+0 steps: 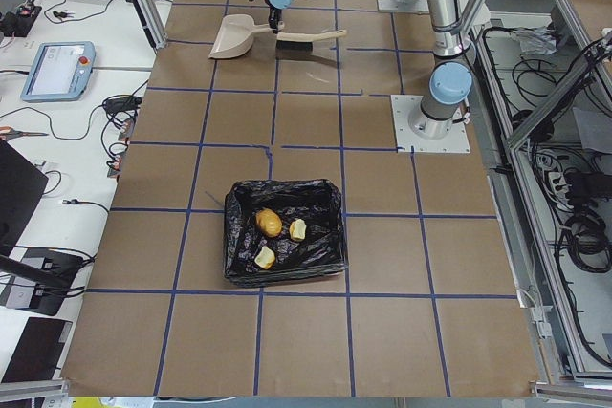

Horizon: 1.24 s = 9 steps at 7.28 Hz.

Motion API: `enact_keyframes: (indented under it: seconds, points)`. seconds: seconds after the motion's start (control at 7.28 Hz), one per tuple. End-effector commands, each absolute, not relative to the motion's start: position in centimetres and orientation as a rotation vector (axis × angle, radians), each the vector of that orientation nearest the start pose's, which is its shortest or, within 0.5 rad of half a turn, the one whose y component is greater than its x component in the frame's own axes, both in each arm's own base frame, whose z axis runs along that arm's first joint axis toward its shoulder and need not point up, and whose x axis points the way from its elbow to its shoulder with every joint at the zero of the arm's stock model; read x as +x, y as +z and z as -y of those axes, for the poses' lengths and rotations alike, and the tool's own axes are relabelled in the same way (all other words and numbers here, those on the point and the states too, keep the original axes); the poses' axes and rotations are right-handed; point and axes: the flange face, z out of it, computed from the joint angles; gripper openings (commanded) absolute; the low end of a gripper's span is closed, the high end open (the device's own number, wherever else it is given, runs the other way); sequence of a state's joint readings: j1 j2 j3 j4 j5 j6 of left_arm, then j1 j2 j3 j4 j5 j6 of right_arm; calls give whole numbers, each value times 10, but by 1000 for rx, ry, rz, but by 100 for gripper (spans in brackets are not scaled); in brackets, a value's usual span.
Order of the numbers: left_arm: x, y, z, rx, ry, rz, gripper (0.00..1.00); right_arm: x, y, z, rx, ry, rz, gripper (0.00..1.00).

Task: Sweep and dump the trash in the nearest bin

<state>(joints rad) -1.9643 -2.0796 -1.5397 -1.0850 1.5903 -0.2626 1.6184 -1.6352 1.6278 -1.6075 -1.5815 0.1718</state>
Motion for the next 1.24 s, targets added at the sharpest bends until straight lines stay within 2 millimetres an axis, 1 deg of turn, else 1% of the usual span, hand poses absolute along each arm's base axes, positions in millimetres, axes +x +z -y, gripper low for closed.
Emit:
enact_keyframes:
  seconds: [0.0,0.14,0.27,0.41,0.55,0.69,0.82,0.96,1.1]
  points:
    - [-371,258,556,203,-22,-3117,88,154,495,462,196,-74,-3140,100]
    - [-369,266,559,196,-40,-3121,98,154,495,462,196,-74,-3140,100]
    - [-349,288,565,151,-51,-3125,100,154,495,462,196,-76,-3140,100]
    - [-313,312,573,101,-48,-3127,100,154,495,462,196,-76,-3140,100]
    - [-283,331,574,60,-3,-3121,100,154,495,462,196,-76,-3140,100]
    - [-250,351,578,129,-7,-3121,100,154,496,462,198,-76,-3140,100]
    - [-213,371,575,231,57,-3110,100,154,494,462,189,-60,-3142,100]
    - [-181,405,565,268,36,-3110,100,154,494,461,188,-57,-3141,100]
    - [-154,438,550,342,7,-3109,100,154,492,460,189,-31,-3144,100]
